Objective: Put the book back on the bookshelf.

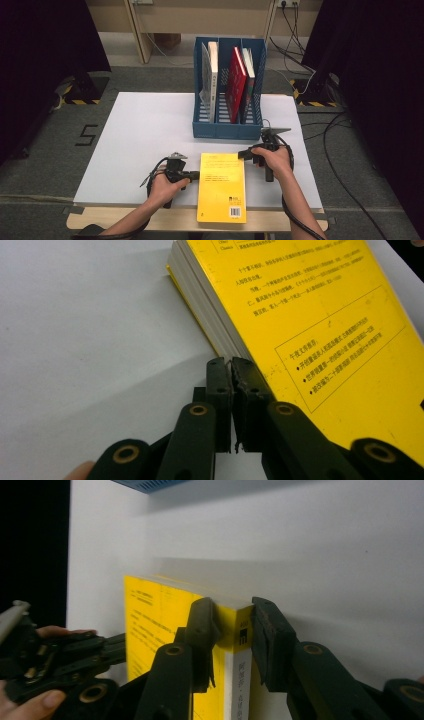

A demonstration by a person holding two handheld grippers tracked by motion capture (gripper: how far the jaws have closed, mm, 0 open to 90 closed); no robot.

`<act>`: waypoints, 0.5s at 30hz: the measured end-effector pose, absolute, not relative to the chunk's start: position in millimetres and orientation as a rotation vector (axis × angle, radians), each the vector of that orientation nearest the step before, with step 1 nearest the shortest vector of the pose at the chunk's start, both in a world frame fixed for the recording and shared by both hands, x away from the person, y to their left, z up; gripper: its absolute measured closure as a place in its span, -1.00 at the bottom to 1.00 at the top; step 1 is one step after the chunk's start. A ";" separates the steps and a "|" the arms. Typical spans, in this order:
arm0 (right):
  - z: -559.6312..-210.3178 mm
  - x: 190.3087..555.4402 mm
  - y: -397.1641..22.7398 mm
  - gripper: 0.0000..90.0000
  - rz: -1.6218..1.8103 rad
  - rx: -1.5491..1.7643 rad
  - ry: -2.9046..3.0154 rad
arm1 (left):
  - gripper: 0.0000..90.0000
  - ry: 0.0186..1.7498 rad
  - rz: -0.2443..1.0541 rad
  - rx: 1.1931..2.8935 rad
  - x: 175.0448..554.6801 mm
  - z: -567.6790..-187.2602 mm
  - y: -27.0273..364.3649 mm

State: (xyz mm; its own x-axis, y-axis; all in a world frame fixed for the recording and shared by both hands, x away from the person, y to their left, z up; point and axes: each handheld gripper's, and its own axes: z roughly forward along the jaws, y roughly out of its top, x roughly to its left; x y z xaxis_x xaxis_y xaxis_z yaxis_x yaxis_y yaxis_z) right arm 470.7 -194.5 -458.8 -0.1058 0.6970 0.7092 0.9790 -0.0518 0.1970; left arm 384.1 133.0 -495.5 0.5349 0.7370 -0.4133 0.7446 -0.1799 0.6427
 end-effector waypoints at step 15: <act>-411.8 471.7 -207.4 0.70 -1.090 -1.790 -1.864 | 0.61 1.158 -0.025 1.854 389.8 -484.5 135.7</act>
State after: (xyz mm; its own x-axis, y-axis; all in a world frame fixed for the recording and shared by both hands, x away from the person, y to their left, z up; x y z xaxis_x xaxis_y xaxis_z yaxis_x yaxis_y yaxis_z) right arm 471.7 -207.4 -411.8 -0.1519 0.6959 0.7019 0.9530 -0.0852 0.2908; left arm 389.8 135.7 -484.5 0.5570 0.6991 -0.4483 0.7181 -0.1343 0.6828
